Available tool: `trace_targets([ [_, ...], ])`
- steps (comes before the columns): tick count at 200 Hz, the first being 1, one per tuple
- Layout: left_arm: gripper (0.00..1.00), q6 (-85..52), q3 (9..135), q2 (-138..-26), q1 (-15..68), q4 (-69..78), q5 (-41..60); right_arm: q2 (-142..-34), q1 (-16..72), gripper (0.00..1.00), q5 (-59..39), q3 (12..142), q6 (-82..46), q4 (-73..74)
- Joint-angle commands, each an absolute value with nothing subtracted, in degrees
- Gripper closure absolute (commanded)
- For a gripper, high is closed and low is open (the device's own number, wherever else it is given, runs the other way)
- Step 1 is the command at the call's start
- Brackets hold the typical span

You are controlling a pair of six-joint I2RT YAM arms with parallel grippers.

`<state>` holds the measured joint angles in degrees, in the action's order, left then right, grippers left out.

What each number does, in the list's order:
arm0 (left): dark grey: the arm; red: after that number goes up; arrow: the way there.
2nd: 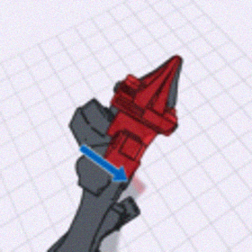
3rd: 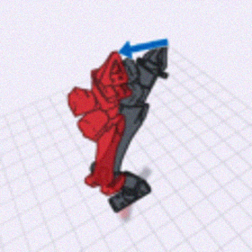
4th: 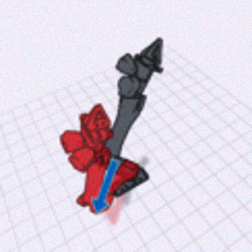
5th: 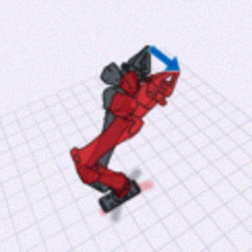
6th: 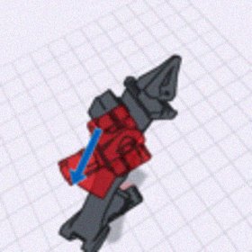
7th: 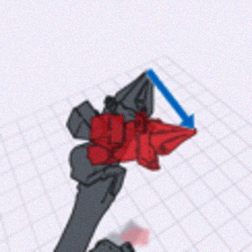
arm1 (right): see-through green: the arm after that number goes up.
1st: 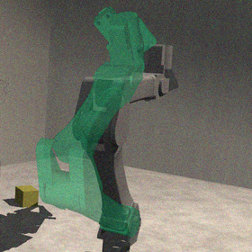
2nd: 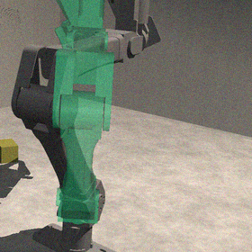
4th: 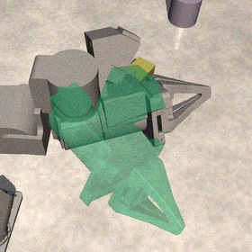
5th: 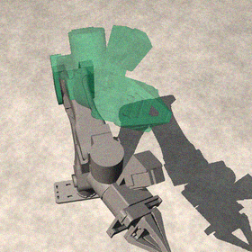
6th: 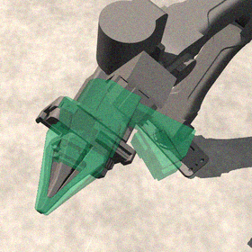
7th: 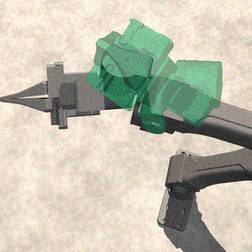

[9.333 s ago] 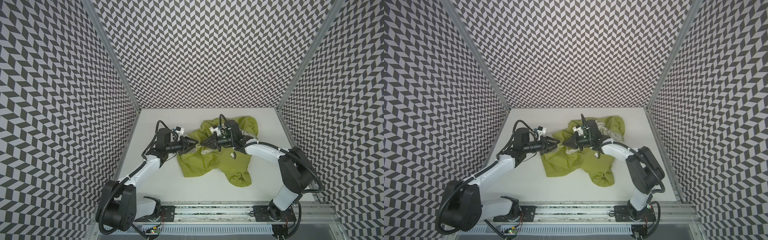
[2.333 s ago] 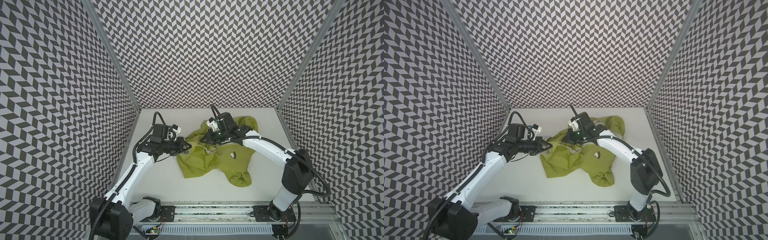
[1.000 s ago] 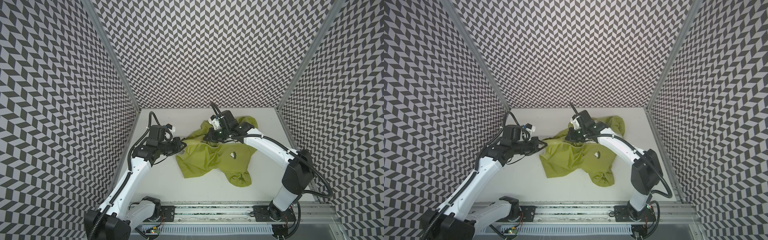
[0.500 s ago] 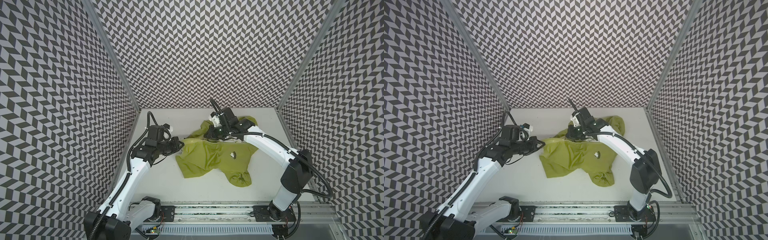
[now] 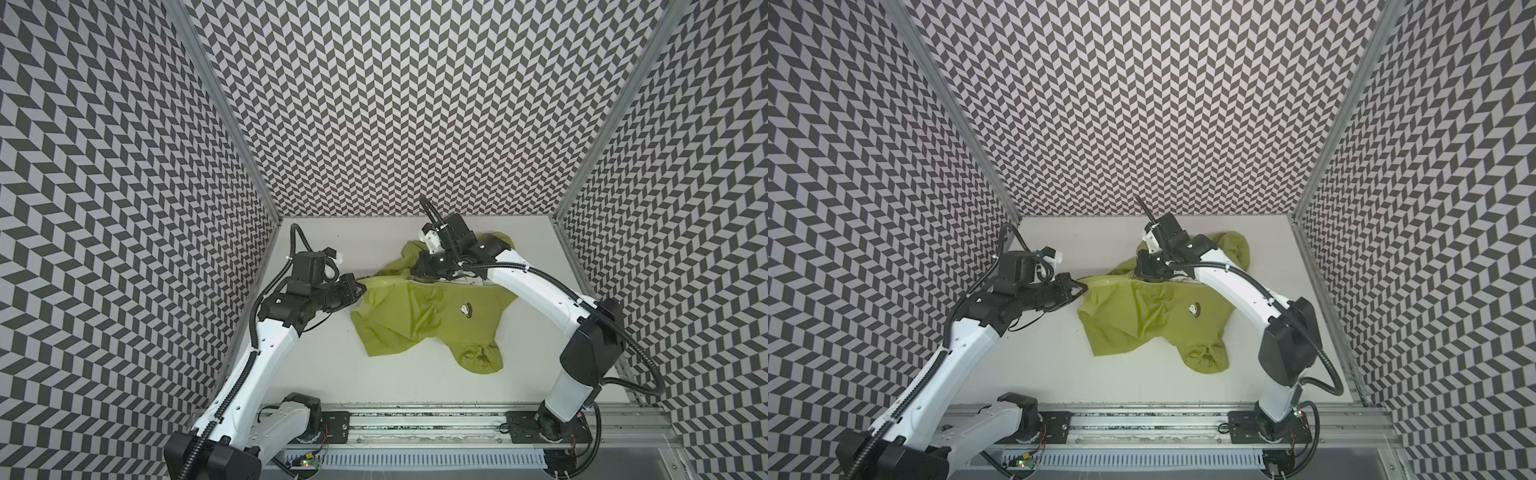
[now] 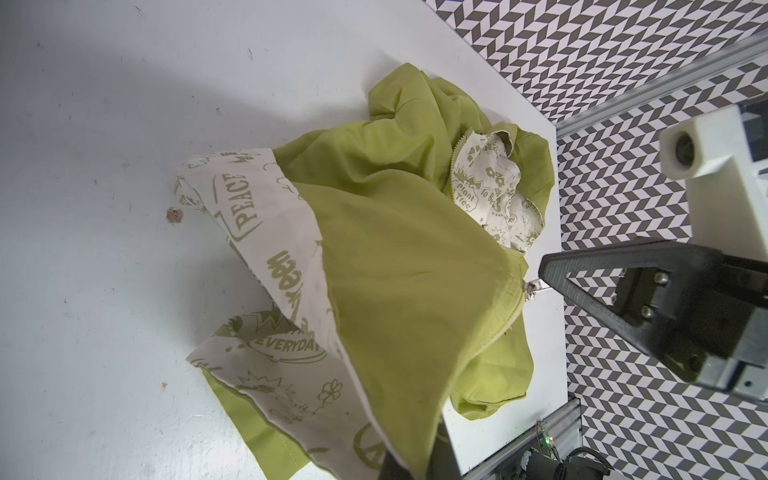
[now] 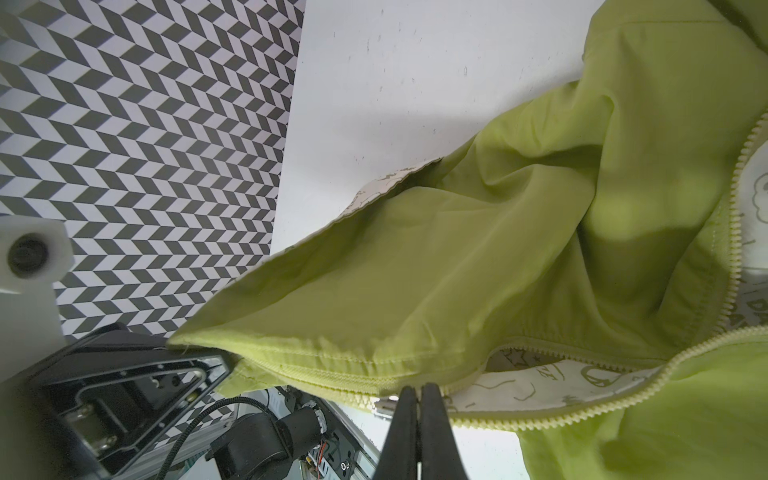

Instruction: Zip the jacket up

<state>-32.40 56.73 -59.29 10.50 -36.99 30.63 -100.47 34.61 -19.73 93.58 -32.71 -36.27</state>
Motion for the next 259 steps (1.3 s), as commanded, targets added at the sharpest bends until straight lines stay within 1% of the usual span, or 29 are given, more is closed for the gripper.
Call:
trace_targets([
  [1, 1.0, -32.3, 56.9, -57.6, 9.6, -38.0, 29.4, -100.4, 33.8, 1.0, -17.4, 93.7, -31.0, -38.6],
  [69, 1.0, -33.8, 55.7, -56.7, 9.5, -37.2, 28.4, -99.8, 33.6, 1.0, -15.6, 93.9, -29.0, -41.0],
  [158, 1.0, -34.2, 55.2, -56.4, 8.8, -36.8, 25.8, -100.4, 31.8, 1.0, -16.7, 95.4, -28.0, -41.9],
  [259, 1.0, -34.8, 54.1, -55.3, 8.7, -35.5, 24.7, -100.0, 31.2, 1.0, -16.7, 94.1, -28.1, -42.1],
])
